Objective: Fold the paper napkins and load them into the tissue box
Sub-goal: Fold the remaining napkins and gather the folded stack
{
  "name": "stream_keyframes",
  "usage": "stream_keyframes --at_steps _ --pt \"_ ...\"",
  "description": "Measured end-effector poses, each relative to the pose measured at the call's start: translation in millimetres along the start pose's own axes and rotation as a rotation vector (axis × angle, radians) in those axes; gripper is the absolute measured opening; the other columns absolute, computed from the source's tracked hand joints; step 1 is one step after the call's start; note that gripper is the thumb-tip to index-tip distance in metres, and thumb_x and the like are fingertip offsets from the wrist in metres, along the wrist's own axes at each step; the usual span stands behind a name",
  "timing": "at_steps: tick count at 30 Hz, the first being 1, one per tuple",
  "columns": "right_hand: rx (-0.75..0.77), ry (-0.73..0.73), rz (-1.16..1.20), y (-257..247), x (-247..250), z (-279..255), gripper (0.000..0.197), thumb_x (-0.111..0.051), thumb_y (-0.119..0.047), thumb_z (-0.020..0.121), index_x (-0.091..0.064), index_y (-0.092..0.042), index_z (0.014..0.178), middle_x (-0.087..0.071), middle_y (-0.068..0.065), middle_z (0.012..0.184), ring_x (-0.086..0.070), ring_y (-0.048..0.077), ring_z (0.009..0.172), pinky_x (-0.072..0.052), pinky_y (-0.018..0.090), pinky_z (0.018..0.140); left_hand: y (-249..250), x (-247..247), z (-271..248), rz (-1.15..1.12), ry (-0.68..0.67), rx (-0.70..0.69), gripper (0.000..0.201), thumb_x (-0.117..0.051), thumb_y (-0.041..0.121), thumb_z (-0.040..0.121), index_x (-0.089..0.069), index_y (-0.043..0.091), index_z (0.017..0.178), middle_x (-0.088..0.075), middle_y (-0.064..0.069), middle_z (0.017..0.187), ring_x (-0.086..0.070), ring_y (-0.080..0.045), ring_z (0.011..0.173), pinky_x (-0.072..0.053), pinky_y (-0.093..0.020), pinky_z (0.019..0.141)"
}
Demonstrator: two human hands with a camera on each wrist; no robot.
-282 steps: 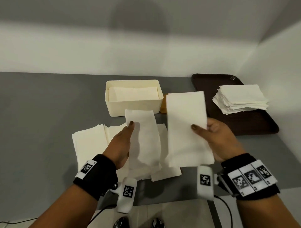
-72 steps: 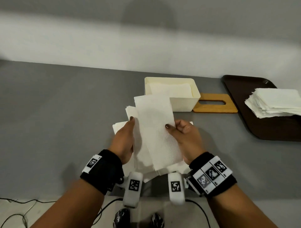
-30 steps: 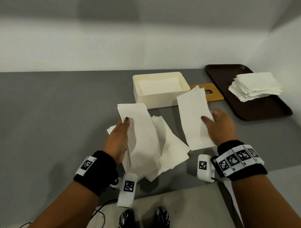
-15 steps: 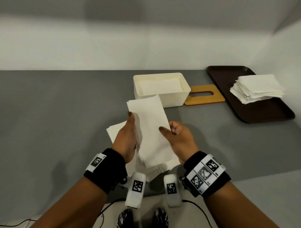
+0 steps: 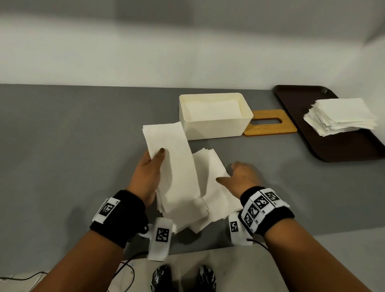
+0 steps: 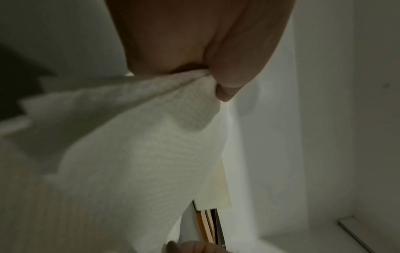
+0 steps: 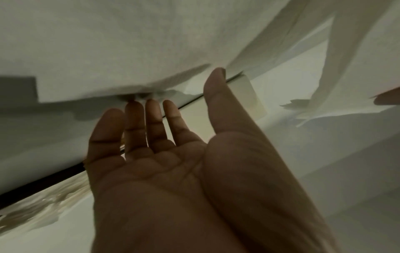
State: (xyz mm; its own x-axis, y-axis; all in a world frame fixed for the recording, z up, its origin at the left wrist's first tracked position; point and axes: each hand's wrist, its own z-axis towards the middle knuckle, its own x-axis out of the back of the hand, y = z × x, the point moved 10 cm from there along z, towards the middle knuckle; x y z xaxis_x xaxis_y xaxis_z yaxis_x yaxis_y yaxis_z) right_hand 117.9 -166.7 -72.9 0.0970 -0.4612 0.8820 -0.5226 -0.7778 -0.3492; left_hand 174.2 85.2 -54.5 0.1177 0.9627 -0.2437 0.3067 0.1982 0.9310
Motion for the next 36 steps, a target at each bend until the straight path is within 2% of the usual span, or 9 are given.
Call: stream_keyframes --at_steps 5,8,12,15,20,25,29,34,36 --pt "0.006 -0.021 -0.151 -12 -7 2 0.047 -0.074 -0.054 0.070 -0.061 -0.018 0.097 -0.065 0.000 0.091 -0.061 0.023 0.083 -0.048 0.031 0.070 6 17 3 -0.010 0.011 -0.002 0.023 -0.044 0.023 0.103 -0.064 0.021 0.114 -0.076 0.005 0.101 -0.073 -0.009 0.087 -0.057 -0.020 0.066" --pt "0.011 -0.040 -0.104 -17 -7 -3 0.039 -0.073 -0.045 0.077 -0.059 -0.017 0.100 -0.060 -0.002 0.087 -0.056 0.020 0.079 -0.040 0.027 0.063 9 21 2 0.007 0.011 0.001 0.025 -0.043 0.024 0.104 -0.063 0.020 0.118 -0.075 0.004 0.107 -0.072 -0.011 0.093 -0.057 -0.023 0.073" --pt "0.024 -0.042 0.156 -20 -5 -4 0.024 -0.067 -0.026 0.088 -0.060 -0.012 0.106 -0.058 -0.002 0.090 -0.053 0.016 0.076 -0.030 0.019 0.051 11 26 2 0.004 0.025 0.006 0.024 -0.043 0.023 0.104 -0.063 0.022 0.117 -0.074 0.006 0.106 -0.071 -0.011 0.095 -0.055 -0.022 0.073" --pt "0.035 0.017 0.288 -13 7 -3 0.004 -0.062 -0.016 0.092 -0.060 -0.012 0.092 -0.060 0.001 0.086 -0.055 0.017 0.075 -0.033 0.021 0.055 10 26 1 0.002 0.032 0.026 0.028 -0.044 0.024 0.104 -0.060 0.018 0.126 -0.072 0.000 0.115 -0.069 -0.016 0.104 -0.054 -0.029 0.082" --pt "0.037 0.147 0.520 16 38 -5 0.020 -0.063 -0.012 0.091 -0.056 -0.018 0.074 -0.064 0.002 0.080 -0.059 0.020 0.074 -0.044 0.029 0.069 5 25 3 0.000 0.037 0.064 0.029 -0.046 0.027 0.103 -0.061 0.017 0.126 -0.072 -0.003 0.116 -0.069 -0.021 0.105 -0.054 -0.034 0.085" --pt "0.027 0.147 0.782 39 51 -12 0.013 -0.066 -0.013 0.090 -0.065 -0.018 0.078 -0.075 0.007 0.082 -0.070 0.028 0.078 -0.057 0.042 0.078 -1 16 2 0.002 0.012 0.100 0.026 -0.046 0.027 0.103 -0.062 0.020 0.122 -0.074 0.000 0.110 -0.070 -0.019 0.100 -0.054 -0.031 0.080" --pt "0.043 0.035 1.083 29 52 -19 0.011 -0.064 -0.009 0.091 -0.069 -0.018 0.085 -0.077 0.008 0.090 -0.072 0.028 0.084 -0.056 0.045 0.081 -4 0 1 0.005 -0.013 0.124 0.026 -0.046 0.030 0.103 -0.062 0.021 0.121 -0.075 0.001 0.103 -0.071 -0.017 0.092 -0.055 -0.031 0.077" --pt "0.138 -0.048 1.185 -20 40 -33 0.008 -0.062 -0.007 0.090 -0.067 -0.013 0.093 -0.076 0.007 0.095 -0.071 0.024 0.087 -0.055 0.044 0.084 -8 -28 -3 -0.043 -0.030 0.180 0.047 -0.052 0.052 0.095 -0.059 0.023 0.131 -0.068 0.004 0.127 -0.064 -0.018 0.115 -0.047 -0.040 0.103" --pt "0.143 -0.032 1.147 -35 31 -36 0.007 -0.063 -0.008 0.091 -0.067 -0.012 0.096 -0.077 0.006 0.095 -0.072 0.022 0.086 -0.056 0.043 0.084 -8 -39 -4 -0.055 -0.059 0.195 0.044 -0.050 0.060 0.092 -0.070 0.027 0.114 -0.070 0.005 0.119 -0.066 -0.020 0.105 -0.047 -0.039 0.099"
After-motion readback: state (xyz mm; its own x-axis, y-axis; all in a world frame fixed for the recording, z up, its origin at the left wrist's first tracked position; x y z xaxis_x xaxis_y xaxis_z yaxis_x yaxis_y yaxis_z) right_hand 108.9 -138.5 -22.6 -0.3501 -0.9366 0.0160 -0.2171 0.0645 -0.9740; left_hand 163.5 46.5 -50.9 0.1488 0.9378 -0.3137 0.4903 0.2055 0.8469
